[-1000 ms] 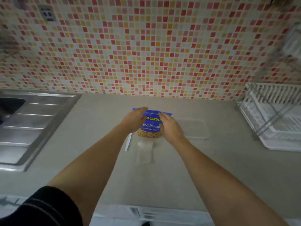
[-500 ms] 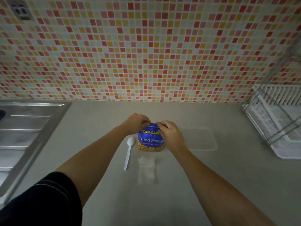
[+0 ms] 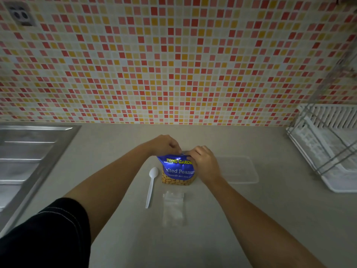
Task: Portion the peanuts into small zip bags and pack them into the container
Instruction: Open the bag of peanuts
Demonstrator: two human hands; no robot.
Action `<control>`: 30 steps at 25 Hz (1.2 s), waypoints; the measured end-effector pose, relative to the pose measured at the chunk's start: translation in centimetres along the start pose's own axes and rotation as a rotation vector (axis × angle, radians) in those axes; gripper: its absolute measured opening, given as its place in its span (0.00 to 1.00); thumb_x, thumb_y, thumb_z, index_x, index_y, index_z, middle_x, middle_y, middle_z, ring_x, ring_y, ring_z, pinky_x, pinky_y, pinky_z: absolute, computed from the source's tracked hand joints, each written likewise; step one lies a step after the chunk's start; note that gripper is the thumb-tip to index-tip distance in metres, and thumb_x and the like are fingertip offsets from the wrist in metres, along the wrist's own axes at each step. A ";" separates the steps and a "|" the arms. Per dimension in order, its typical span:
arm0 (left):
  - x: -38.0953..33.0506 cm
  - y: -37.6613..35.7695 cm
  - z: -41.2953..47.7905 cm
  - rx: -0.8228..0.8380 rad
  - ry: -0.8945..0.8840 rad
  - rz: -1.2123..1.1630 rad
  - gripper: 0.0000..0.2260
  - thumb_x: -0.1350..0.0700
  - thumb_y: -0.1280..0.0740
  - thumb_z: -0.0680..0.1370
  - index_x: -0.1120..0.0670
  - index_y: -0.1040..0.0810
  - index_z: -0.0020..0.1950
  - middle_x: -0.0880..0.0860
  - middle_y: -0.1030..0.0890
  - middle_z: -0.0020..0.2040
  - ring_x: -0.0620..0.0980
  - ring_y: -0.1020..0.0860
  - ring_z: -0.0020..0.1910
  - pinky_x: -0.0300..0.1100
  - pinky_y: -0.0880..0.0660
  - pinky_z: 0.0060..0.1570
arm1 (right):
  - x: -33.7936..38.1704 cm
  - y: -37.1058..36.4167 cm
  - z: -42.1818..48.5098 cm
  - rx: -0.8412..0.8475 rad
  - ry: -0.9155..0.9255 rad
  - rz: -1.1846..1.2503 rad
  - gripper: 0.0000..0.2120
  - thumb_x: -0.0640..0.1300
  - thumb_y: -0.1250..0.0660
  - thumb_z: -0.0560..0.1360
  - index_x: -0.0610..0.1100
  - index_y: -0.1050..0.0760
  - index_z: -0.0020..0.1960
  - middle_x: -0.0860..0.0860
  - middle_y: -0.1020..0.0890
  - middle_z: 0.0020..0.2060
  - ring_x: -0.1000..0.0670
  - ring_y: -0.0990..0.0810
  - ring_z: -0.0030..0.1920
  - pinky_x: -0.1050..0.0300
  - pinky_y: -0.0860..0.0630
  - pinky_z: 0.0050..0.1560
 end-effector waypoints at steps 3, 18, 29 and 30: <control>-0.2 0.0 0.4 0.061 0.079 -0.073 0.10 0.52 0.35 0.75 0.54 0.19 0.52 0.51 0.19 0.49 0.49 0.21 0.47 0.38 0.26 0.46 | -0.1 -0.1 0.3 0.005 0.002 -0.005 0.11 0.44 0.39 0.71 0.42 0.20 0.37 0.49 0.21 0.30 0.47 0.24 0.31 0.61 0.34 0.39; -1.2 0.7 1.4 -0.159 -0.117 0.106 0.07 0.56 0.33 0.75 0.56 0.16 0.47 0.54 0.15 0.47 0.46 0.24 0.44 0.36 0.31 0.47 | -1.4 -1.1 1.8 0.341 -0.150 0.303 0.06 0.38 0.34 0.72 0.41 0.20 0.48 0.46 0.18 0.43 0.49 0.27 0.43 0.60 0.34 0.48; -2.4 2.2 0.9 -0.309 -0.172 0.241 0.10 0.54 0.35 0.76 0.58 0.18 0.51 0.56 0.16 0.48 0.53 0.22 0.47 0.41 0.29 0.48 | 0.2 1.0 1.1 0.449 -0.002 0.305 0.03 0.42 0.31 0.71 0.44 0.19 0.45 0.50 0.18 0.41 0.55 0.30 0.42 0.61 0.32 0.46; -2.5 2.5 1.0 -0.327 -0.164 0.254 0.10 0.54 0.35 0.77 0.58 0.18 0.51 0.56 0.17 0.49 0.53 0.22 0.48 0.42 0.29 0.48 | 0.5 1.1 1.0 0.458 0.017 0.300 0.03 0.42 0.31 0.71 0.44 0.20 0.44 0.50 0.18 0.41 0.55 0.30 0.42 0.61 0.31 0.46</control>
Point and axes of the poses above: each hand's wrist, its own z-axis towards the middle knuckle, its own y-axis out of the back of the hand, x = y × z, the point moved 7 cm from there along z, towards the middle knuckle
